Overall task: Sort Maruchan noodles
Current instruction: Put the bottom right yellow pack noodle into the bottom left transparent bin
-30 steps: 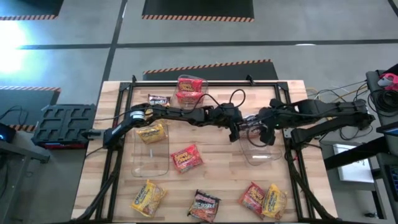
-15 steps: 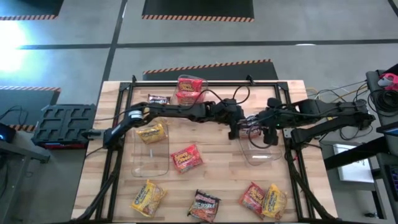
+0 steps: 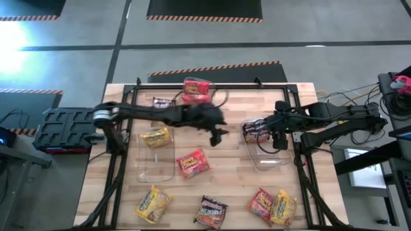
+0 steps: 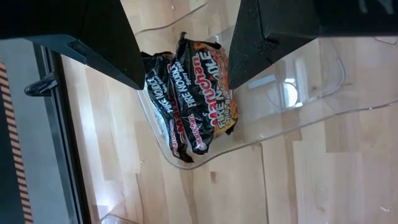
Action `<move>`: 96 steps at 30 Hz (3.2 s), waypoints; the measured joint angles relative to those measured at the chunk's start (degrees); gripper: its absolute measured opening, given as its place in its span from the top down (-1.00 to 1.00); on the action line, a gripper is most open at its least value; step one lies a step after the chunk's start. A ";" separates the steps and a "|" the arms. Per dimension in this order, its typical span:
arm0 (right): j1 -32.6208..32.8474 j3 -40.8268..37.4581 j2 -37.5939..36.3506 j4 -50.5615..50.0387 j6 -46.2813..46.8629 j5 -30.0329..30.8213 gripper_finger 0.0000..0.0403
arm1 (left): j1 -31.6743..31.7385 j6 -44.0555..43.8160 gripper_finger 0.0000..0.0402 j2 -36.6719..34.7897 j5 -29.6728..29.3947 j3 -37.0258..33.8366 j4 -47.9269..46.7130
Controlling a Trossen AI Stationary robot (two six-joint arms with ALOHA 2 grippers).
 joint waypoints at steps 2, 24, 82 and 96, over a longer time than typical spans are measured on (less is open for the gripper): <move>-0.01 0.00 0.16 0.01 -0.05 0.01 -0.09 | -1.68 -3.73 0.12 -4.53 -1.36 -6.45 3.67; -0.01 0.00 1.70 2.03 -10.72 0.01 -0.09 | -32.81 -28.88 0.12 -11.69 -20.20 -19.17 10.33; 41.93 -1.74 29.28 16.34 70.49 -22.17 -0.09 | -38.71 -27.42 0.12 3.65 -24.57 -13.84 37.42; 42.74 3.53 32.16 6.35 47.57 -37.81 -0.09 | -38.37 -21.04 0.12 13.10 -21.95 -0.53 32.26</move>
